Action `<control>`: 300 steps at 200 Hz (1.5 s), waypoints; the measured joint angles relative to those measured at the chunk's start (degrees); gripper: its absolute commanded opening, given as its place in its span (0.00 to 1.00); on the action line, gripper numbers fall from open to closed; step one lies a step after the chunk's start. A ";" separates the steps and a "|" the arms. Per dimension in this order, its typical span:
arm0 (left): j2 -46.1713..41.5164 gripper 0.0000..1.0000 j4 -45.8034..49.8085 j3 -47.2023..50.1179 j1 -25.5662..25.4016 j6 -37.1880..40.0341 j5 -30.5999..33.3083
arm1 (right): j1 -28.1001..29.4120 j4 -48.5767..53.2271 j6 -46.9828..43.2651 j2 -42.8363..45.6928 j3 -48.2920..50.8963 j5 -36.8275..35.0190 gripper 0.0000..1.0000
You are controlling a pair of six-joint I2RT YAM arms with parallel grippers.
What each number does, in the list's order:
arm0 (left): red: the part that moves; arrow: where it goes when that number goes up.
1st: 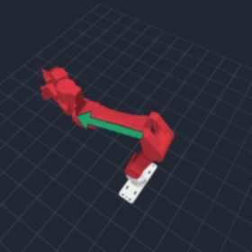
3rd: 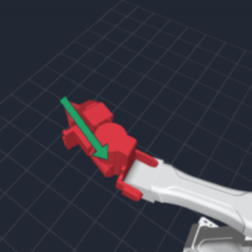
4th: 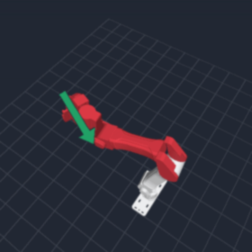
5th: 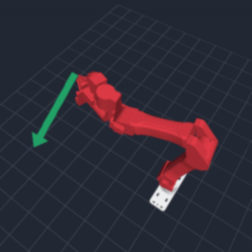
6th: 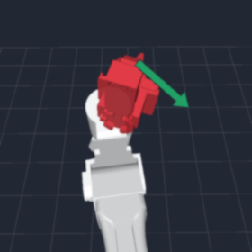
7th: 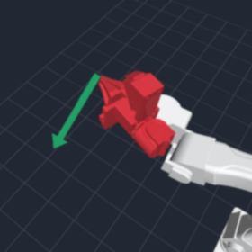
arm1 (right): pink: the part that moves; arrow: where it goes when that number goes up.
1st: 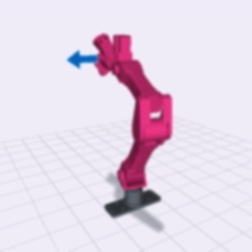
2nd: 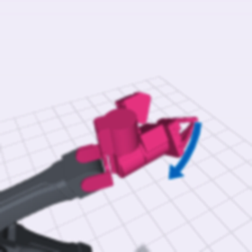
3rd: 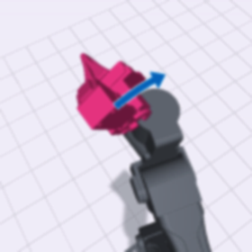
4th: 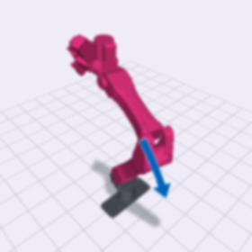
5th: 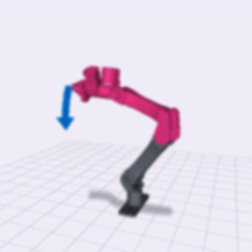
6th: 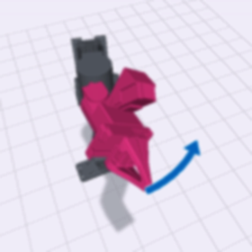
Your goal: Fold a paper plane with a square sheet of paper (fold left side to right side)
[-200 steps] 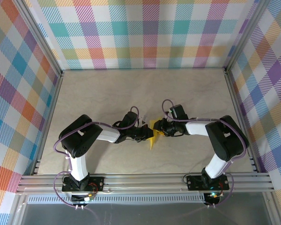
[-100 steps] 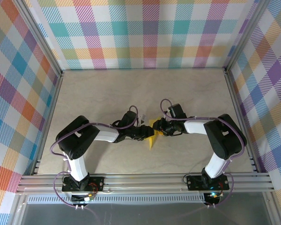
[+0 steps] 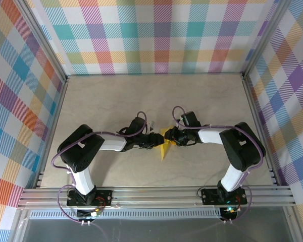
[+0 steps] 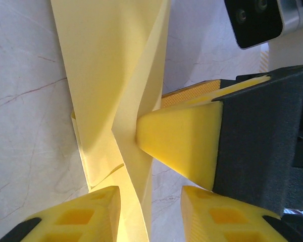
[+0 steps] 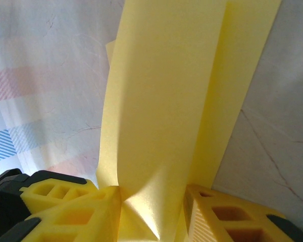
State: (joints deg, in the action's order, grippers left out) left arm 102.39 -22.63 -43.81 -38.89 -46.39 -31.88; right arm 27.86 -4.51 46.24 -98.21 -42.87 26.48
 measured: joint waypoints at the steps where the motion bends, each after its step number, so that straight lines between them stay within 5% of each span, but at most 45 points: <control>1: 0.07 0.34 0.07 -0.07 0.00 0.04 0.00 | 0.00 0.02 -0.02 0.00 0.00 0.00 0.38; 108: 2.27 0.13 2.38 -2.54 -0.02 2.54 1.09 | 0.11 2.01 -1.03 -0.44 -1.53 -1.14 0.38; 300: 3.65 0.06 3.17 -2.99 -0.02 3.23 3.48 | 0.74 3.76 -3.21 -1.36 -3.17 -1.53 0.38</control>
State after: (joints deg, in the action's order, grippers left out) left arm 106.04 -19.46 -46.81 -38.92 -43.16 -28.40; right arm 28.60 -0.75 43.03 -99.57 -46.04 24.95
